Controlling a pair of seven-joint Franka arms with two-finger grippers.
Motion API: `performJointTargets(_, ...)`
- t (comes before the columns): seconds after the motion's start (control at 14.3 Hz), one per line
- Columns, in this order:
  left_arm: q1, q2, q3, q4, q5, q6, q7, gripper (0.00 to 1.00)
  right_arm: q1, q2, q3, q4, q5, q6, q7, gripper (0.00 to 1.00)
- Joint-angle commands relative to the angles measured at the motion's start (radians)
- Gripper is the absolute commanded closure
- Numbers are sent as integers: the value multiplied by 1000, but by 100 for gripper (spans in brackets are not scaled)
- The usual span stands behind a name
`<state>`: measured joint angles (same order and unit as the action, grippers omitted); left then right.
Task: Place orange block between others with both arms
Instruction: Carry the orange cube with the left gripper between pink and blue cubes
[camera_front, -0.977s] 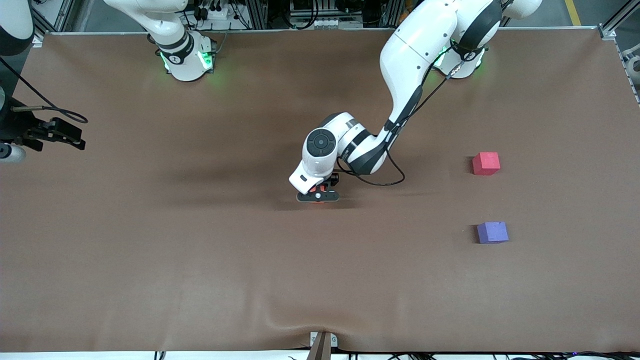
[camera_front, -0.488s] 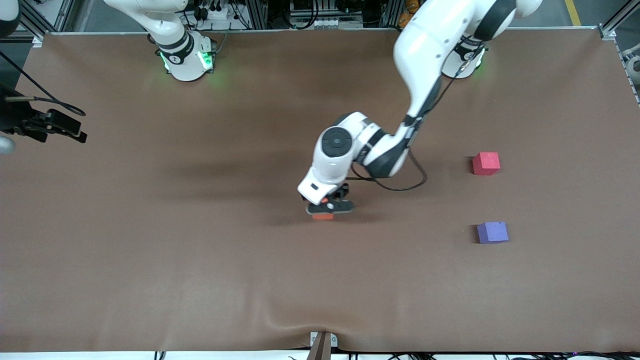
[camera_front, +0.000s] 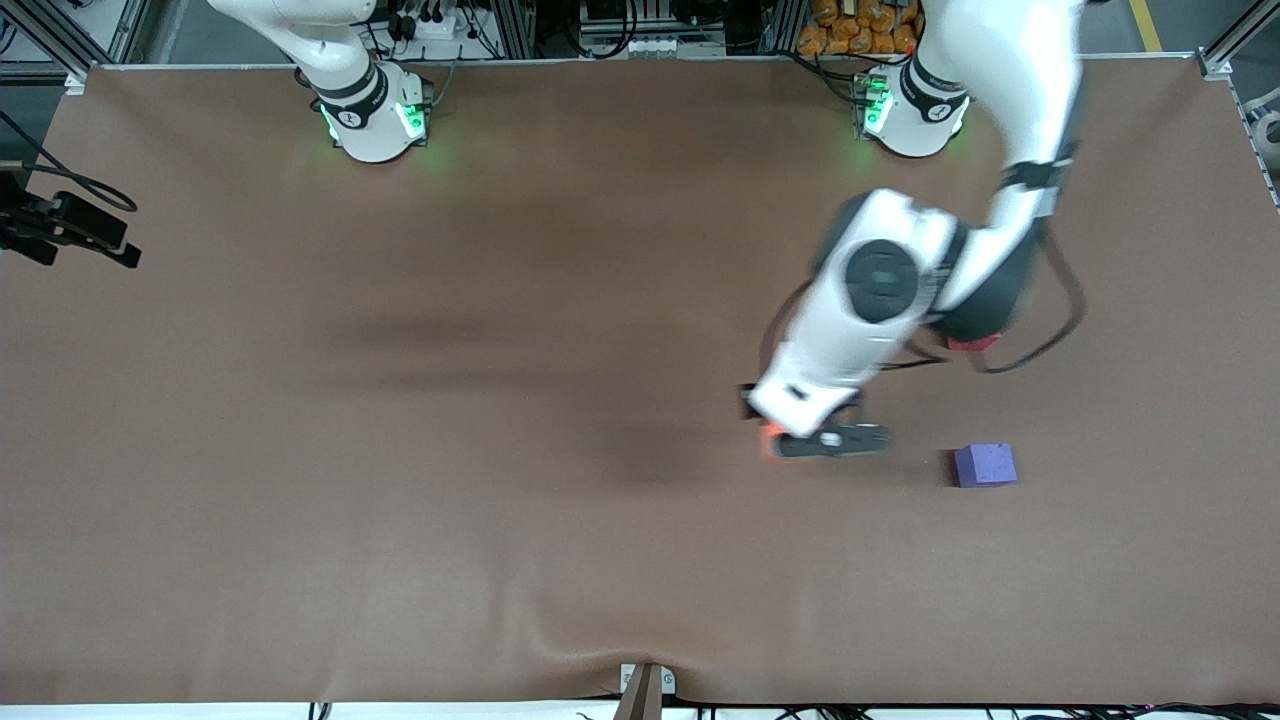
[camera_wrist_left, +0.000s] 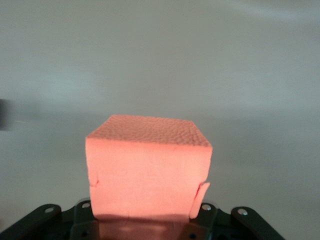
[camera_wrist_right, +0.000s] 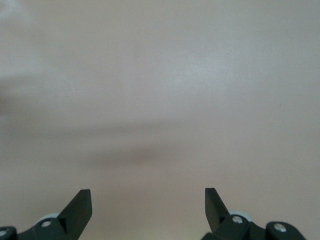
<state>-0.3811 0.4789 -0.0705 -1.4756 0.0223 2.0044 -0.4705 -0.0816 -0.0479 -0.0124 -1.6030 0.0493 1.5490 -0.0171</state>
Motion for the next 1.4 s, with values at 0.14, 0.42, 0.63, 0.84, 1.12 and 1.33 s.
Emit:
performJointTargets(0.14,220,-210,-14,-329,7,13,339,100,-13,13,2,12,-31,-27,14,0)
performJointTargets(0.42,378,-249,-14,-506,7,111,502,100,-13,13,2,23,-29,-26,17,0)
performJointTargets(0.63,477,-238,-15,-621,8,264,619,100,-4,11,8,25,-26,-32,19,0)
performJointTargets(0.84,501,-191,-14,-683,7,407,625,100,9,14,9,25,-20,-18,19,0)
performJointTargets(1.12,522,-128,-14,-677,-4,453,589,100,6,13,2,25,-34,-27,17,0)
performJointTargets(1.33,522,-82,-14,-678,-39,494,586,100,-1,11,2,26,-35,-23,17,0)
